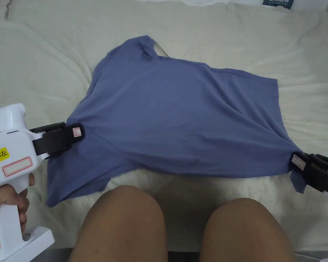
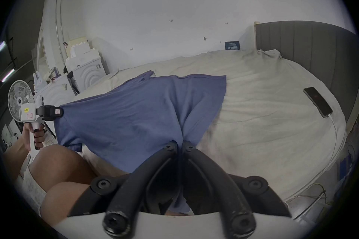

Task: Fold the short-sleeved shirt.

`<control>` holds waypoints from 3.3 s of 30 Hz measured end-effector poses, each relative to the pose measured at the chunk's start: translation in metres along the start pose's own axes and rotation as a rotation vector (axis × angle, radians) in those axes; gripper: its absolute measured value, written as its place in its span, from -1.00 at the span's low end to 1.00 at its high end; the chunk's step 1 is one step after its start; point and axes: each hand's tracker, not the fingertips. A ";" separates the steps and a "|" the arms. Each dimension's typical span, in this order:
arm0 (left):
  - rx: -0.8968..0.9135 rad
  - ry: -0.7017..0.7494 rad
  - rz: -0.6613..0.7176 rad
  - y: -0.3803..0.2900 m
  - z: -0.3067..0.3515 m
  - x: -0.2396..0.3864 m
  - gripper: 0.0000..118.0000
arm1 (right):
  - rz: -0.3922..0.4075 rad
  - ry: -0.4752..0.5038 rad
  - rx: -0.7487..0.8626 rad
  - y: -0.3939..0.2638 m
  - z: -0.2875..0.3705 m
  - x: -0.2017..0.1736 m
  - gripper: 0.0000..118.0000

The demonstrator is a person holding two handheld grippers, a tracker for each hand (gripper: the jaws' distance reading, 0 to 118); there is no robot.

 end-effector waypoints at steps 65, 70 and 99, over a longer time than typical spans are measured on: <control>0.080 0.526 -0.183 -0.005 0.010 -0.051 -1.00 | 0.090 -0.257 -0.115 -0.042 -0.022 0.040 -1.00; -0.007 0.469 -0.192 -0.008 0.008 -0.044 -1.00 | 0.105 -0.200 -0.100 -0.020 -0.033 0.026 -1.00; -0.124 0.379 -0.246 0.077 -0.130 -0.079 -0.86 | 0.041 -0.160 -0.317 0.074 -0.206 0.038 -0.82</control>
